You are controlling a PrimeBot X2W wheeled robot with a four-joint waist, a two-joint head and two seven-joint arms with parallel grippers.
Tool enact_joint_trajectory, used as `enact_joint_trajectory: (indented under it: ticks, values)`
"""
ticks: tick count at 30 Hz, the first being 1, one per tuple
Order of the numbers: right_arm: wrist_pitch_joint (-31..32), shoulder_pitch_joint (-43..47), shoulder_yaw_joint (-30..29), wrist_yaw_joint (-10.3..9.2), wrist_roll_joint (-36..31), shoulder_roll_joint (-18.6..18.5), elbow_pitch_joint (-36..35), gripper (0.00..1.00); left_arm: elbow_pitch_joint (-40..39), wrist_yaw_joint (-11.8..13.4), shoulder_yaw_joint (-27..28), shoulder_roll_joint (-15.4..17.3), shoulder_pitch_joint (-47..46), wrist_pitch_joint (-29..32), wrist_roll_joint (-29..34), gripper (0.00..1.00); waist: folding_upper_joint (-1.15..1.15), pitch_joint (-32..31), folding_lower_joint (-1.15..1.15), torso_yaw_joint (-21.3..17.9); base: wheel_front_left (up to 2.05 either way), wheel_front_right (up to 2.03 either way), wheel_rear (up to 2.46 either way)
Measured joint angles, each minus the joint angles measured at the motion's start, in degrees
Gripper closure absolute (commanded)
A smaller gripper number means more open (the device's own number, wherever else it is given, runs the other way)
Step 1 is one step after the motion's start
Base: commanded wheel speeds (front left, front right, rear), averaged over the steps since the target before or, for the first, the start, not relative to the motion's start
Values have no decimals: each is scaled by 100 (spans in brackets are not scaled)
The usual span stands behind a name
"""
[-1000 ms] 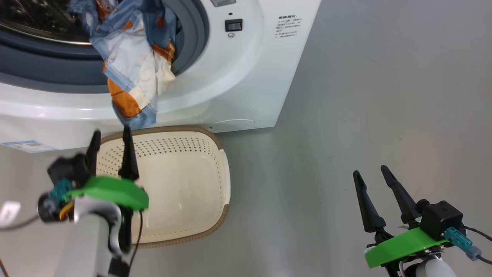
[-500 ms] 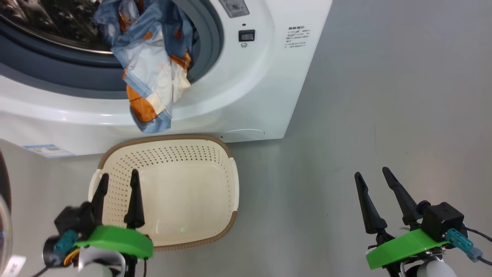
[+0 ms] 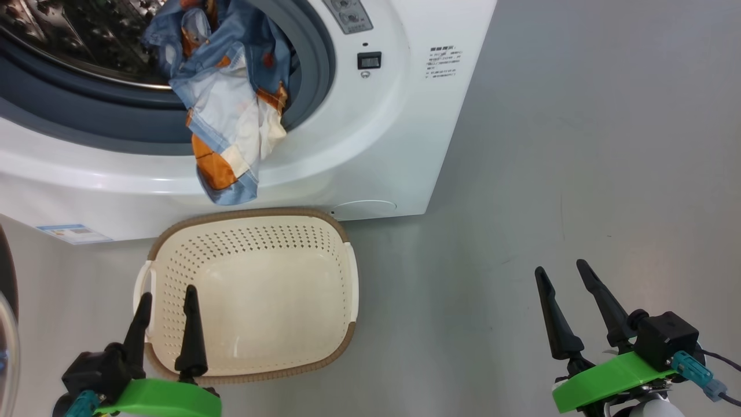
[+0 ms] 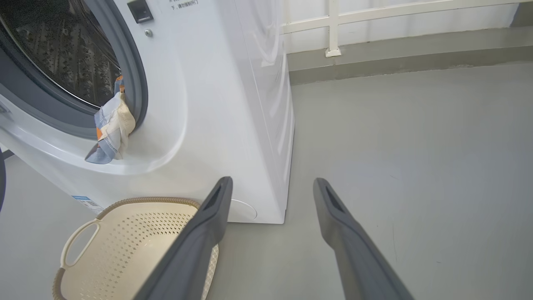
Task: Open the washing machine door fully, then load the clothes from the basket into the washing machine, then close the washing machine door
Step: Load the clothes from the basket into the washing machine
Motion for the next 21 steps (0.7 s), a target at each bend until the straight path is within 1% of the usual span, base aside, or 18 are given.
enact_joint_trajectory:
  ticks: [8, 13, 15, 21]
  values:
    - [0, -2, 1, 0, -1, -3, -4, 0, -91, 0, -26, 2, -2, 0, -18, 0, 0, 47, 0, -41, 0, 0, 0]
    - [0, -3, 1, 0, -1, -1, -23, 0, 8, 0, -57, 2, -109, 0, -134, 0, 0, 101, 0, -70, 0, 0, 0]
    - [0, -4, 3, 0, -1, 0, -26, 0, 123, 0, -80, 2, -263, 0, -169, 0, 0, 134, 0, -81, 0, 0, 0]
    - [0, -35, 46, 0, -1, 2, -30, 0, 550, 35, -211, -2, -1098, 0, -220, 0, 0, 287, 0, -173, 0, 0, 0]
